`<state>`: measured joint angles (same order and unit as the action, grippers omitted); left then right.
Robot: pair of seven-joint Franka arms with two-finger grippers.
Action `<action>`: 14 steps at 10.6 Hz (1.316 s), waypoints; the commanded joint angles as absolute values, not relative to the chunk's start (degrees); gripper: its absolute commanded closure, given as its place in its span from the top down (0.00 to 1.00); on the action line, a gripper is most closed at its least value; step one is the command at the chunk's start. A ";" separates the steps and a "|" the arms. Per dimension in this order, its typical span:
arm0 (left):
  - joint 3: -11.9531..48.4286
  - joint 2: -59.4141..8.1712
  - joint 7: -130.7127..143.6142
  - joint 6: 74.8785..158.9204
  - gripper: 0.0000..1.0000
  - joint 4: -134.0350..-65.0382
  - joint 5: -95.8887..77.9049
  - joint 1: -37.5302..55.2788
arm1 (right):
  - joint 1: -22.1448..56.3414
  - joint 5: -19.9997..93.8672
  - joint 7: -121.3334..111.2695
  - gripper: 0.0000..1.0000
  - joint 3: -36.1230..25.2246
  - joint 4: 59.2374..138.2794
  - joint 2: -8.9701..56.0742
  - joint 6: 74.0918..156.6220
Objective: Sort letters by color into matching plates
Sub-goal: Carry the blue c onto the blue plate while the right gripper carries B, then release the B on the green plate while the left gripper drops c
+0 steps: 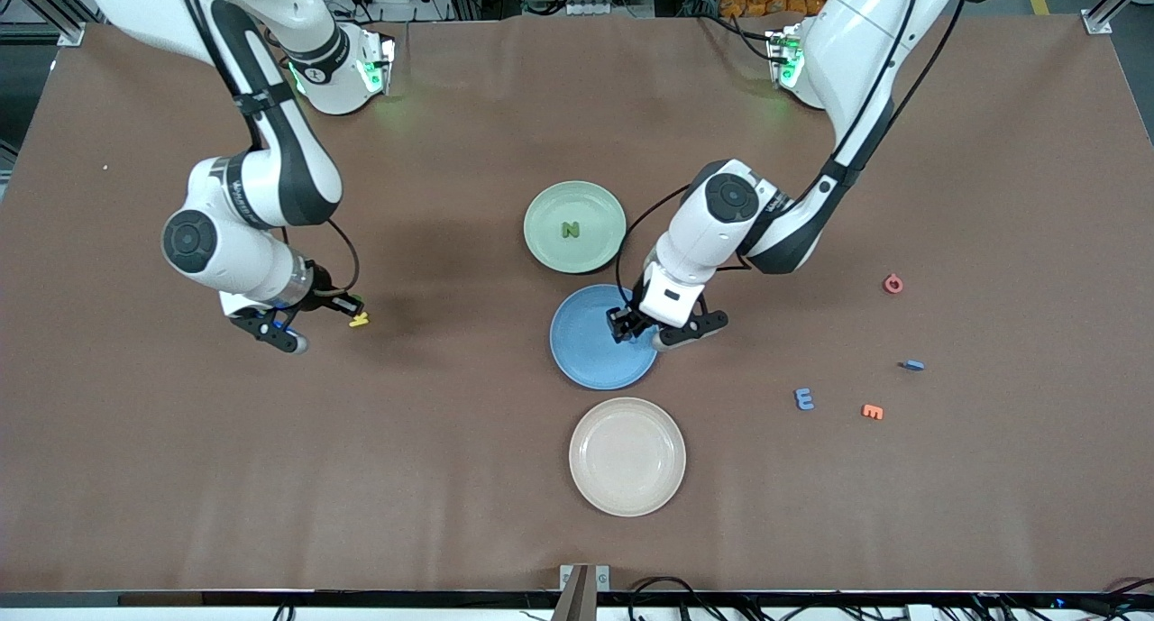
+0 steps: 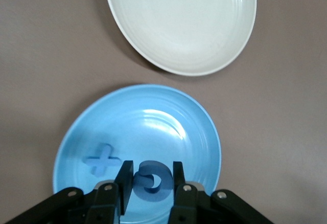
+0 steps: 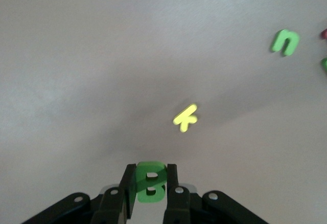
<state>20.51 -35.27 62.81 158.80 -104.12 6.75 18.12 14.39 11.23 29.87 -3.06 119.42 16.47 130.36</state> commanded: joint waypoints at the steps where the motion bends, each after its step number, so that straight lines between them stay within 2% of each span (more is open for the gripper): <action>1: 19.86 -38.23 64.16 158.64 0.00 -100.38 6.33 20.21 | 18.88 12.13 35.83 0.00 -2.99 119.79 15.21 129.55; 3: 19.69 -38.58 65.30 158.56 0.00 -99.93 6.42 20.57 | 20.04 12.13 38.57 0.00 -0.46 119.79 15.38 130.16; 4: 19.51 -38.58 65.22 158.38 0.75 -99.93 6.85 20.57 | 20.13 12.13 41.46 0.00 1.82 119.79 15.38 130.25; 5: 18.38 -38.41 65.30 158.12 1.00 -100.11 9.81 21.44 | 20.21 12.13 43.92 0.00 3.59 119.79 15.38 130.86; 10: 16.97 -35.34 64.86 146.35 1.00 -100.11 12.91 18.91 | 26.54 12.13 55.34 0.00 6.93 119.62 16.08 135.51; 14: 16.96 -32.27 64.78 137.49 1.00 -100.20 16.35 7.94 | 28.47 12.13 64.32 0.00 13.70 119.62 17.75 140.17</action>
<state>16.47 -35.66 63.72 143.21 -99.53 14.38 13.58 27.31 11.38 60.35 11.61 119.50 16.90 137.75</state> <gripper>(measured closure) 0.000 0.727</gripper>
